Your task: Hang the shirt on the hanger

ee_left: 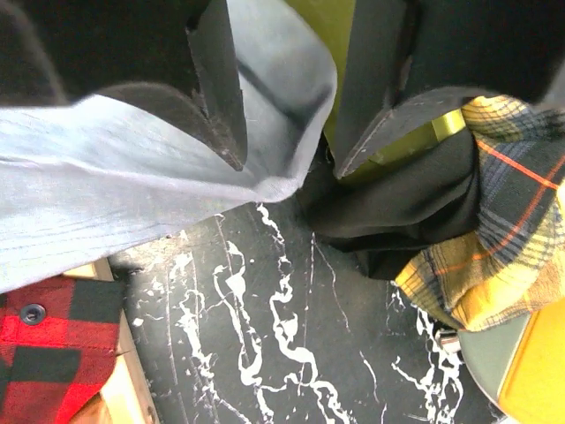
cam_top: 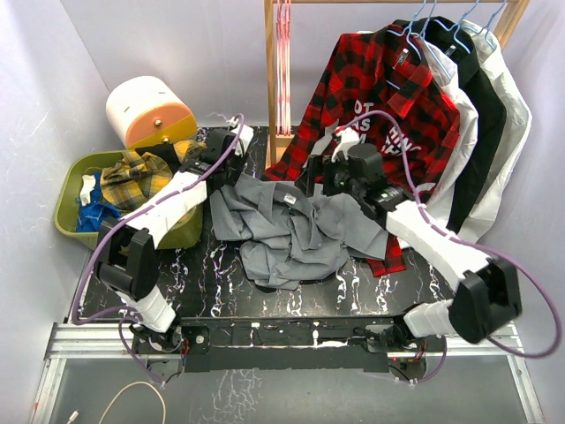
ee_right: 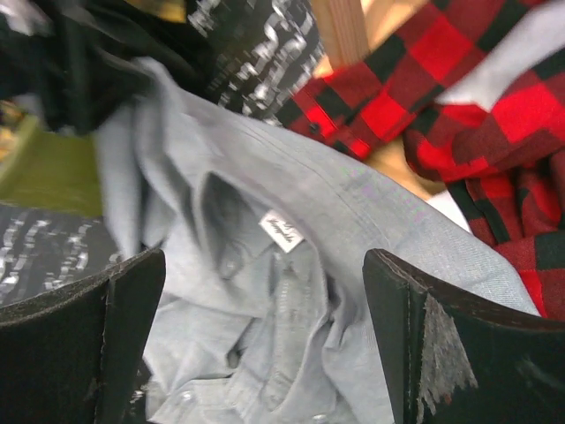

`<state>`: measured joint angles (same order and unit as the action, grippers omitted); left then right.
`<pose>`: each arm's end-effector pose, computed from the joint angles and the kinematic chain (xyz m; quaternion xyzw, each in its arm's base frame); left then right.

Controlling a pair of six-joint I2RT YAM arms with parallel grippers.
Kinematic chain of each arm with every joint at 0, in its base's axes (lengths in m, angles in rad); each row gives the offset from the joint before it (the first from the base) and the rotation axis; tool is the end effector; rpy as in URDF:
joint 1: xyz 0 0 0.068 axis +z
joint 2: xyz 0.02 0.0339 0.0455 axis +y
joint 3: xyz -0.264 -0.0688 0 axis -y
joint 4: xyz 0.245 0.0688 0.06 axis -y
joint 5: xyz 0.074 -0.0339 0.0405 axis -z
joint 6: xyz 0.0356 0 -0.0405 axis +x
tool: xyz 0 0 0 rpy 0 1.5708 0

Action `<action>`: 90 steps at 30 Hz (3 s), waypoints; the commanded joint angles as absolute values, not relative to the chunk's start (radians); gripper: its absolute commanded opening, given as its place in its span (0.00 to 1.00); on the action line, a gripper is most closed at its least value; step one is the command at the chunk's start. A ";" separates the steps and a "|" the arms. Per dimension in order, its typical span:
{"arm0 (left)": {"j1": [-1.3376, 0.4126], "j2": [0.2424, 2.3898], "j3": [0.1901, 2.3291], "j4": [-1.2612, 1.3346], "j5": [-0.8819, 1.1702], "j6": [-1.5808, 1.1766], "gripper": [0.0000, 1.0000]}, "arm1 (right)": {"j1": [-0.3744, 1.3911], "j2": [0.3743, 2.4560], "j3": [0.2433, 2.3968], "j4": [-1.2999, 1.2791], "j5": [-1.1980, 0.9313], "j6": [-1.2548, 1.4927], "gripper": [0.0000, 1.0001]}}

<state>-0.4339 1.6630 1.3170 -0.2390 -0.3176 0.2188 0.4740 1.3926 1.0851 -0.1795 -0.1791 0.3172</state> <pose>0.3540 -0.1518 0.2902 0.2080 0.8480 0.0884 0.4795 0.2829 0.1523 0.3053 -0.1128 0.8471 0.2687 0.4445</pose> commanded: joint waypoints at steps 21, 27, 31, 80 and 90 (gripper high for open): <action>-0.255 1.288 1.449 -0.754 0.142 0.176 0.80 | 0.486 1.617 2.004 -0.378 -0.020 0.329 0.38; -0.082 1.199 1.380 -0.788 0.310 0.205 0.87 | 0.486 1.728 2.141 -0.383 -0.011 0.329 0.39; -0.040 1.155 1.313 -0.781 0.310 0.224 0.87 | 0.484 1.740 2.157 -0.379 0.020 0.318 0.37; 0.039 1.117 1.252 -0.779 0.364 0.228 0.88 | 0.509 1.840 2.133 -0.387 0.101 0.296 0.44; 0.039 1.117 1.244 -0.775 0.367 0.227 0.88 | 0.511 1.800 2.098 -0.353 0.060 0.329 0.58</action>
<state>0.0311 1.1496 1.2430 -0.7647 0.3416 0.2207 0.5079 1.8591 2.0869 -0.4248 0.0772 0.3164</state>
